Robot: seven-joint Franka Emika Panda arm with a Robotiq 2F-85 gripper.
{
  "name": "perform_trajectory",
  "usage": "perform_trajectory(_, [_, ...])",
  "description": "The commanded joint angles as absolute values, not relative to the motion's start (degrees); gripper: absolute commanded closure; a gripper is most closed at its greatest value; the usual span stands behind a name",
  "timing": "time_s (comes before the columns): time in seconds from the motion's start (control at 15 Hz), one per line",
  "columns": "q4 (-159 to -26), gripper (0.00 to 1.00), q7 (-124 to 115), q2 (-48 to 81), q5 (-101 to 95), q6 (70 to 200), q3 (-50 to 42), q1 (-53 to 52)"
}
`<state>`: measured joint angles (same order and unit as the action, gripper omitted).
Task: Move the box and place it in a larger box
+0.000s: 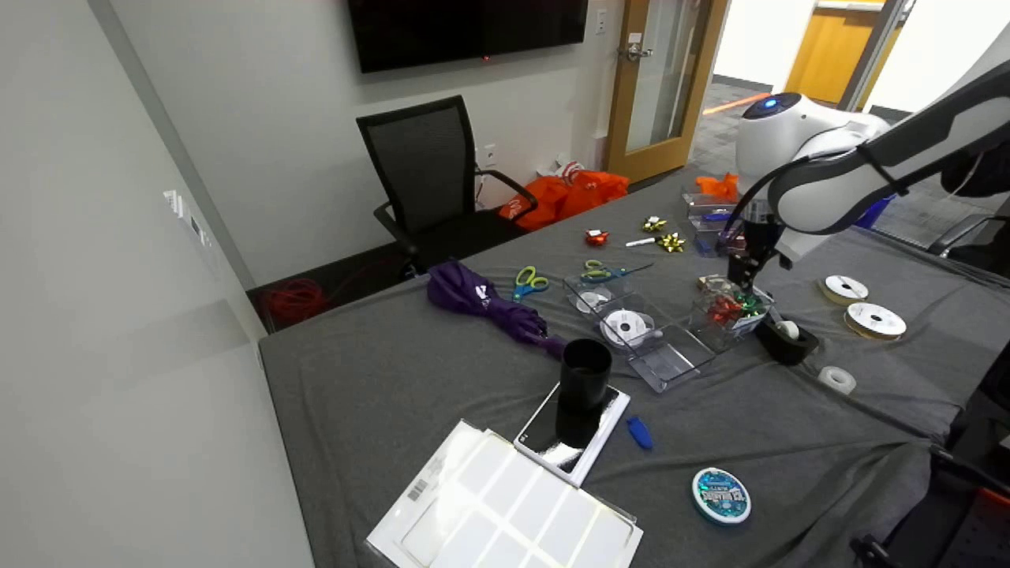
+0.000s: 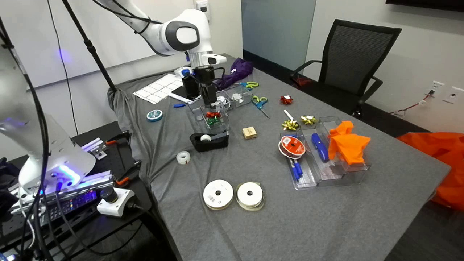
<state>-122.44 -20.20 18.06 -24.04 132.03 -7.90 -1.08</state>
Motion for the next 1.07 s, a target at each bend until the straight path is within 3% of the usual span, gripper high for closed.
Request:
perform_trajectory(0.0, [-119.18, 0.0, -24.76, 22.04, -25.19, 131.26, -8.15, -3.1])
perform_trajectory(0.4, [-117.24, 0.0, -22.88, 25.98, -22.78, 137.67, -7.94, -3.15])
perform_trajectory(1.0, [-121.39, 0.0, -15.18, 20.57, -23.53, 132.91, -7.68, -2.7])
